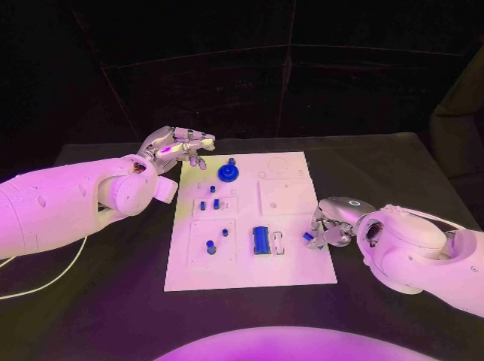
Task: Assemble the parts on the task board
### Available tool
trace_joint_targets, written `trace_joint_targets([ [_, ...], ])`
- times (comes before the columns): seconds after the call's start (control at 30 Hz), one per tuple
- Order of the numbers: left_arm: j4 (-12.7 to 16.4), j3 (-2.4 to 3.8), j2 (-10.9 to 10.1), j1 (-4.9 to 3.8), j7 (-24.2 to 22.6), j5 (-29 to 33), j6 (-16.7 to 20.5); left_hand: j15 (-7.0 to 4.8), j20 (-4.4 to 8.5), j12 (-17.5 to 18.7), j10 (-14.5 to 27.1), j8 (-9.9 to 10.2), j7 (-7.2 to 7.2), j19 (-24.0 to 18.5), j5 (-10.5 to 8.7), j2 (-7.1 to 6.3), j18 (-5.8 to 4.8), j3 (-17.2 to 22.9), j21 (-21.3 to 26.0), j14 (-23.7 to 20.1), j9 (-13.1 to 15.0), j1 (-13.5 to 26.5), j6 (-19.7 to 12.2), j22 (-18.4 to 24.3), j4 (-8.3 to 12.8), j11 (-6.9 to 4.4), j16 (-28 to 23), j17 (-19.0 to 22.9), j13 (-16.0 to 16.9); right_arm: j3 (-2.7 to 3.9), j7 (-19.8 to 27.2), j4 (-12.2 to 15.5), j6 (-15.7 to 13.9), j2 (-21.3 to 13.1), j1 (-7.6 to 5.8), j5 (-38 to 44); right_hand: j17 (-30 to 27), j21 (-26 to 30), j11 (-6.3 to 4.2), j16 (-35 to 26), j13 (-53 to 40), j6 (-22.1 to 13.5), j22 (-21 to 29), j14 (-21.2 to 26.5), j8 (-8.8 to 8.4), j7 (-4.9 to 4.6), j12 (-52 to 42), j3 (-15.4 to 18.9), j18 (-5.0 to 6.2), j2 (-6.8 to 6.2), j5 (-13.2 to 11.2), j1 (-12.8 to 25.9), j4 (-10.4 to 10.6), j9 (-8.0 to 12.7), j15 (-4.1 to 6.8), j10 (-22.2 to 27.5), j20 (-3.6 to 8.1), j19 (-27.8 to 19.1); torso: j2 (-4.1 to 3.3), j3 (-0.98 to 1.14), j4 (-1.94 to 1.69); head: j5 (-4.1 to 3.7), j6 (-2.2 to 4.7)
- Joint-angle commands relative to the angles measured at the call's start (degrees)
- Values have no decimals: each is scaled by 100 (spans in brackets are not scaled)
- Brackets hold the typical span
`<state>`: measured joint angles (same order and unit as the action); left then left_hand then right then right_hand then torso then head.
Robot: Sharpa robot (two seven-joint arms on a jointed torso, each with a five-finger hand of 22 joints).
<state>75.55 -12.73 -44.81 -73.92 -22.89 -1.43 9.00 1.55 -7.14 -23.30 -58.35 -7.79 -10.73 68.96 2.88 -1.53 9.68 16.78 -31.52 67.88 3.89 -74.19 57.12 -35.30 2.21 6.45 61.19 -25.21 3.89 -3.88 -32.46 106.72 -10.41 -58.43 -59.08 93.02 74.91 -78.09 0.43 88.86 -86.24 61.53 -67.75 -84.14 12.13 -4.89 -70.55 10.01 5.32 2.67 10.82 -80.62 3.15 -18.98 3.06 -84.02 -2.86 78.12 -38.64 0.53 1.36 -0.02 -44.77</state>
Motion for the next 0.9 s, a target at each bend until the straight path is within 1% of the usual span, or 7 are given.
trace_joint_targets([
  [0.03,16,4,-7,-7,-63,15,-52,-4,1,-24,35,-21,7,27,-4,10,71,-4,39,-29,2,45,-44,5,-35,-13,26,8,10,-73,-289,-29,324,19,87,149,1274,30,-61,-13,893,79,-5,-532,-85,49,10,-142,-67,137,457,-90,-48,89,66,23,6,-33,2,5,10,14,-7],
  [0.1,18,4,-9,-7,-65,15,-53,-4,0,-31,40,-28,9,27,-4,13,71,-5,44,-34,2,39,-48,10,-35,-15,30,11,10,-73,-334,-8,224,19,88,171,1275,24,-103,-13,901,152,-15,-532,-87,93,28,-315,-68,286,420,-177,-81,95,98,30,30,-25,3,3,7,9,-7],
  [0.17,20,4,-9,-7,-66,15,-54,-4,0,-31,40,-28,9,27,-4,13,71,-5,44,-34,2,39,-48,10,-35,-15,30,11,10,-73,-366,16,130,16,89,162,1280,19,-115,-11,903,170,-26,-533,-114,103,35,-413,-70,323,496,-155,-68,109,110,30,47,-18,6,0,5,9,-7],
  [0.47,18,4,-13,-7,-66,15,-52,-4,0,-31,40,-28,9,27,-4,13,71,-5,44,-34,2,39,-48,10,-35,-15,30,11,10,-71,-379,175,-424,-39,89,-300,1303,0,-117,1,896,231,-68,-539,-271,105,46,-896,-81,147,952,162,87,181,118,15,66,10,4,1,1,18,-21],
  [0.63,24,4,-13,-7,-64,15,-53,-4,0,-32,42,-30,10,27,-3,15,72,-4,45,-36,3,34,-49,11,-34,-16,32,12,11,-70,-304,241,-708,-71,88,-685,1331,0,-91,16,868,241,-78,-546,-400,74,26,-1421,-82,-121,1399,376,215,248,103,5,56,15,1,-5,-4,30,-24],
  [0.83,31,4,-18,-7,-65,15,-49,-4,0,-32,42,-30,10,27,-3,15,72,-4,45,-36,3,34,-49,11,-34,-16,32,12,11,-69,-159,291,-1037,-67,87,-958,1357,-19,-86,30,819,319,-120,-552,-488,67,-32,-2114,-89,-489,1488,648,353,307,93,-26,39,37,-2,-3,3,55,-27],
  [0.9,33,4,-19,-7,-64,15,-49,-4,0,-32,42,-30,10,27,-3,15,72,-4,45,-36,3,34,-49,11,-34,-16,32,12,11,-69,-72,311,-1167,-57,87,-1085,1365,-25,-84,35,819,334,-130,-554,-491,63,-31,-2170,-90,-537,1498,699,377,309,91,-28,40,43,-6,-1,1,52,-33],
])
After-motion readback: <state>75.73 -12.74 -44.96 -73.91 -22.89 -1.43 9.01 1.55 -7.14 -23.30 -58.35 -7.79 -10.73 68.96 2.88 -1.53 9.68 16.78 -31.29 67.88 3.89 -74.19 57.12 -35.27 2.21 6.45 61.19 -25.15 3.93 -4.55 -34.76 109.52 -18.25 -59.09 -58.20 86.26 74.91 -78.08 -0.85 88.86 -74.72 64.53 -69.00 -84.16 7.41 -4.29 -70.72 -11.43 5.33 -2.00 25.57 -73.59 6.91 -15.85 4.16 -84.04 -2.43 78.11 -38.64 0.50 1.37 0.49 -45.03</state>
